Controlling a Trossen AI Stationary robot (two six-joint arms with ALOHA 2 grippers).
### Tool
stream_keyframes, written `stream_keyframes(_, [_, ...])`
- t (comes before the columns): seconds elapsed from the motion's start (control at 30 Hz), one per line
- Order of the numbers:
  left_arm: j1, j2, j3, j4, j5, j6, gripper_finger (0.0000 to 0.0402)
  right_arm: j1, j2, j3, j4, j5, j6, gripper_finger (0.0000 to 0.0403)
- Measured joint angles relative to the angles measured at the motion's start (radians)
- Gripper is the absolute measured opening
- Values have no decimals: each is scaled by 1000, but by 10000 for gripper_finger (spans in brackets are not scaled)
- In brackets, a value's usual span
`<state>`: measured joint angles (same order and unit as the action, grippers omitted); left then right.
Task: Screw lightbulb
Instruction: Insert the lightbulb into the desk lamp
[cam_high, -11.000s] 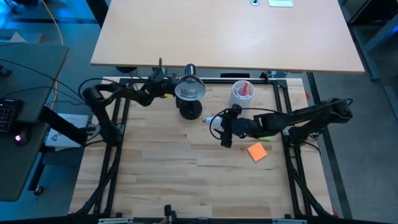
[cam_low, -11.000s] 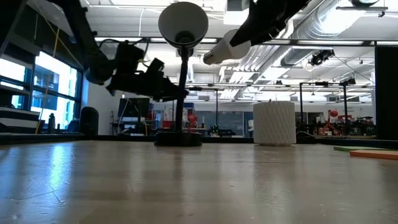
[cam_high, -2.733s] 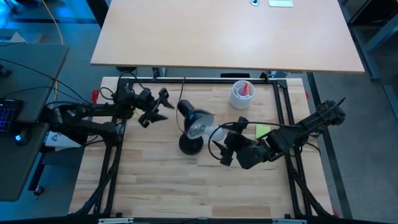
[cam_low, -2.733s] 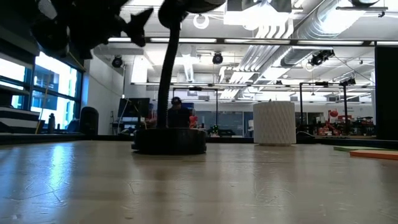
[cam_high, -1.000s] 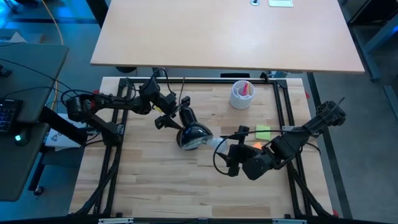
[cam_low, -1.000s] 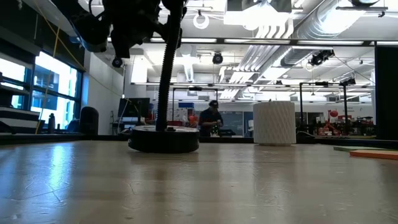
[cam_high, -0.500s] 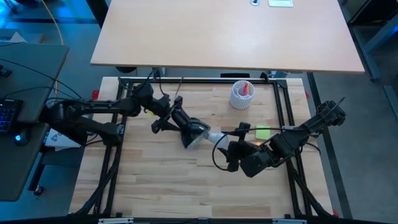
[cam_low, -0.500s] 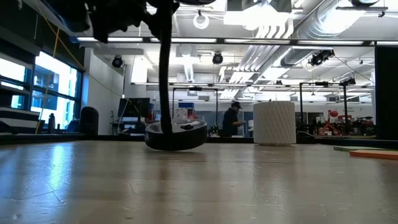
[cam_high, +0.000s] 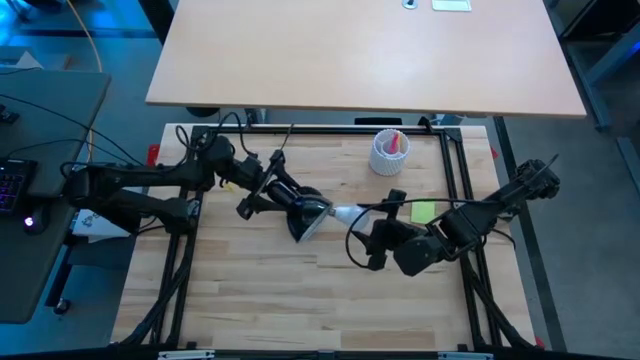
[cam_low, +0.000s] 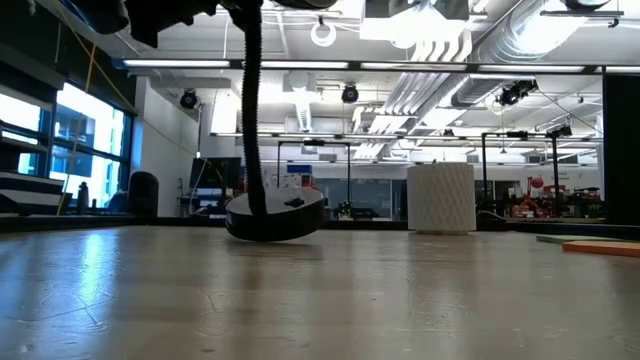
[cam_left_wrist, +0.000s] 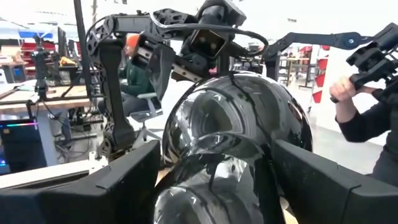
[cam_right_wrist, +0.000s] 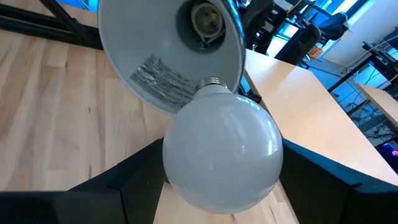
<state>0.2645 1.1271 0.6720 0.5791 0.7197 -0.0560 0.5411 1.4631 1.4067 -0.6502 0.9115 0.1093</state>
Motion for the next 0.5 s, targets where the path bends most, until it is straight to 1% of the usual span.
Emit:
stream_keyframes(0.13, [14,5,0,-30,-9,40,300,0,0,0,-4,-2,10,281])
stream_keyframes(0.3, [40,28,0,-28,-51,90,300,0,0,0,-9,-2,13,281])
stream_keyframes(0.4, [55,40,0,-23,-43,102,300,0,0,0,-19,-1,22,281])
stream_keyframes(0.5, [79,43,-1,-8,-11,90,296,0,0,0,-28,-2,30,281])
